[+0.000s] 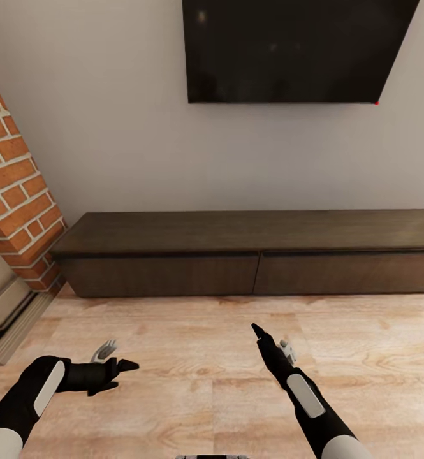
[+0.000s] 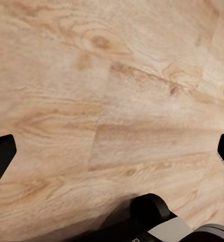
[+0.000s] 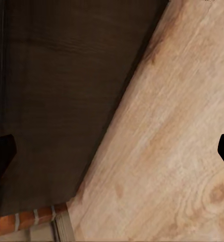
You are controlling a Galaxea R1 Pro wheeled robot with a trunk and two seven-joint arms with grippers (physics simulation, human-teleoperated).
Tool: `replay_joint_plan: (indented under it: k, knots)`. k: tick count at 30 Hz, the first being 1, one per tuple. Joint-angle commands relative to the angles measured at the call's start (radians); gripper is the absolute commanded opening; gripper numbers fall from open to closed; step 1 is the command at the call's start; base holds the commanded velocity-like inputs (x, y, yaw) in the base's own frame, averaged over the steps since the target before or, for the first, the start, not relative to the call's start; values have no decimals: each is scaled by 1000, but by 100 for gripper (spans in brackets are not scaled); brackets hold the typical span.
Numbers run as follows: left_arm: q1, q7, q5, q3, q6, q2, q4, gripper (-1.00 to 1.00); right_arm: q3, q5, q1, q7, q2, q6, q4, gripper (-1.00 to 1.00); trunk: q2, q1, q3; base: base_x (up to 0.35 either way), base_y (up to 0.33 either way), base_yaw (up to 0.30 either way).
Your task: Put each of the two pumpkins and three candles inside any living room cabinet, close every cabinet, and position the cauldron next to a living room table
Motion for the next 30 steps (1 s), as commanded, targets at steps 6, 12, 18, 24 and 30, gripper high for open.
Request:
replay_joint_plan:
  k: [6,12,18,24,30]
  knots:
    - [0,-81,-2,-3,-1,2,0,100,-11,-85,3,83,1,-16,2,100,-42,23,-19,0,0,0]
    - [0,-93,-3,-3,-1,0,0,100,-33,-136,4,90,0,-20,2,100,-51,29,-41,0,0,0]
    - [0,-95,-3,-3,-1,0,0,100,-40,-290,2,99,0,-17,3,100,-51,30,-45,0,0,0]
    - [0,-97,-3,-4,-1,-2,0,100,-35,-305,2,137,0,-19,4,100,-51,30,-45,76,0,0]
    - [0,-97,-3,-2,-2,-2,0,100,-32,-306,2,143,2,-18,4,100,-51,30,-45,293,0,0]
